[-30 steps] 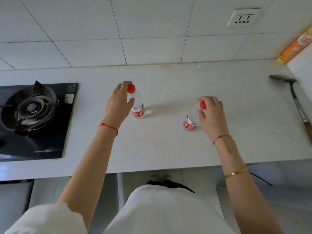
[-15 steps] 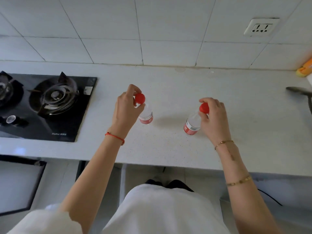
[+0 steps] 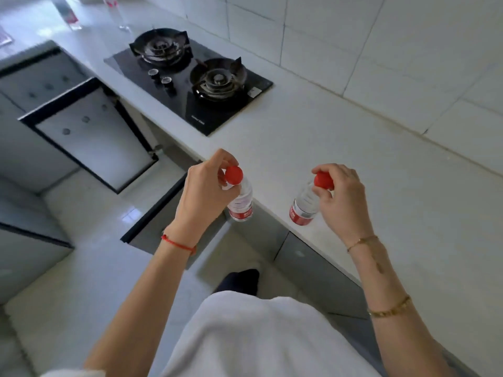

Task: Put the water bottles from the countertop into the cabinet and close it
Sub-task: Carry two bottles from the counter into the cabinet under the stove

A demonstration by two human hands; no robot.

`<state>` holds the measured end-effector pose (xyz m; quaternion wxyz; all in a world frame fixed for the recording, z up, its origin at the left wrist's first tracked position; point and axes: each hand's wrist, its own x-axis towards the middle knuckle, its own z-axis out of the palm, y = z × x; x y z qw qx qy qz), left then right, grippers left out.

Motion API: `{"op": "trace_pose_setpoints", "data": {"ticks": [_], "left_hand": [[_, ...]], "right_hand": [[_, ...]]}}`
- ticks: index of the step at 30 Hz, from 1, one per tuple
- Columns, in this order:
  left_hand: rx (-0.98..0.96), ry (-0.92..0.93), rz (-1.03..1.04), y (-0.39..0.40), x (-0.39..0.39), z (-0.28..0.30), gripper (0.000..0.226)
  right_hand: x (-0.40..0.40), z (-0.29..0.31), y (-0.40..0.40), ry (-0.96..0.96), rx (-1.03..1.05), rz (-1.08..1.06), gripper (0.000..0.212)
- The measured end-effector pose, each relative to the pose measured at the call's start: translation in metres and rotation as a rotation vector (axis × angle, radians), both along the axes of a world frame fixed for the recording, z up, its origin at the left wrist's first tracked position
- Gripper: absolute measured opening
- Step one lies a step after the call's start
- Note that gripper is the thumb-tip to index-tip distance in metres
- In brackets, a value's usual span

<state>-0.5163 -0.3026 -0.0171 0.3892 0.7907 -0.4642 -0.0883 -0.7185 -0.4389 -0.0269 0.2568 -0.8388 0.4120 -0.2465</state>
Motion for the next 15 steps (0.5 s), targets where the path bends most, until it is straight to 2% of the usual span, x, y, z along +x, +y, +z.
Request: {"op": "trace_pose_setpoints", "data": {"ticks": [15], "left_hand": [[0.058,0.046,0.672,0.283,-0.028,-0.014,0.039]], "right_hand": [[0.107,-0.006,0.177,0.022,0.053,0.702,0.036]]}}
